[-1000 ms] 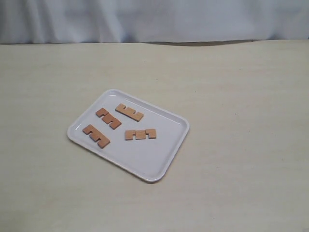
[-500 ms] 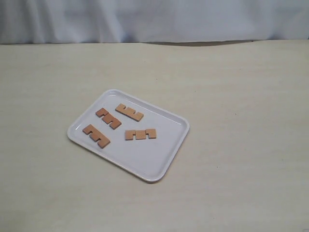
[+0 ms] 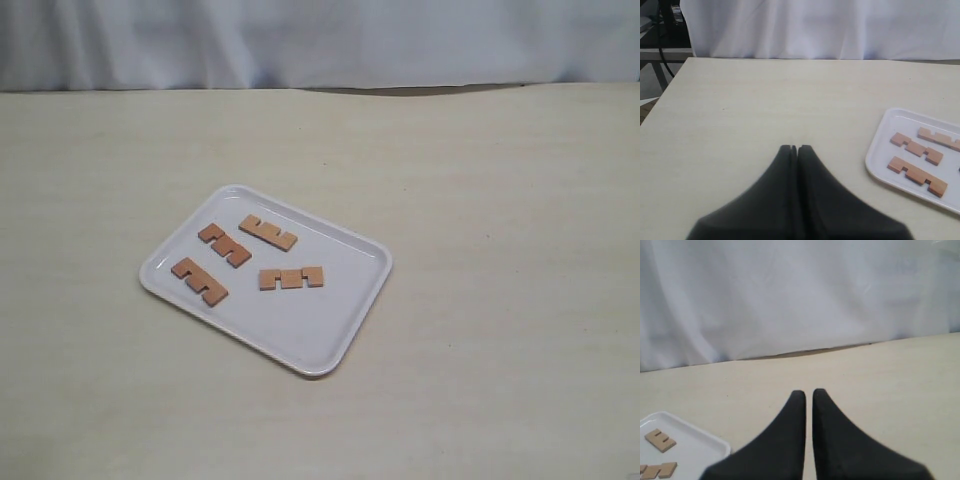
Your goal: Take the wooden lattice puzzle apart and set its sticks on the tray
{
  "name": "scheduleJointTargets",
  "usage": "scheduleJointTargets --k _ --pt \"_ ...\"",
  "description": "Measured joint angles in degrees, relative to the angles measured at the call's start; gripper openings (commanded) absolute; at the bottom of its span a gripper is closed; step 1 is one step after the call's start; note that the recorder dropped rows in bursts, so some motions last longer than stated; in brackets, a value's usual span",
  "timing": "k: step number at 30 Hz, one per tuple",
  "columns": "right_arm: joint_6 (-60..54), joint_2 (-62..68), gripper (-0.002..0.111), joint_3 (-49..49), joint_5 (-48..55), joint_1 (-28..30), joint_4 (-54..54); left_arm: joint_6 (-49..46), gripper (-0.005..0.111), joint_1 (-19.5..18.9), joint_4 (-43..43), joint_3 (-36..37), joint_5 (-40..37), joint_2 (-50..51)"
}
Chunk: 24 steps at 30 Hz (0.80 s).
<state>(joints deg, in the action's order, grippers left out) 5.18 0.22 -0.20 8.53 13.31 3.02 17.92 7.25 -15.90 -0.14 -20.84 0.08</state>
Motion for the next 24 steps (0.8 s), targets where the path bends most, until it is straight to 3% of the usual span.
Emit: scheduleJointTargets --k 24 --pt "-1.74 0.0 0.005 0.0 13.62 0.0 5.09 0.0 0.0 0.0 0.0 0.0 0.0 0.0"
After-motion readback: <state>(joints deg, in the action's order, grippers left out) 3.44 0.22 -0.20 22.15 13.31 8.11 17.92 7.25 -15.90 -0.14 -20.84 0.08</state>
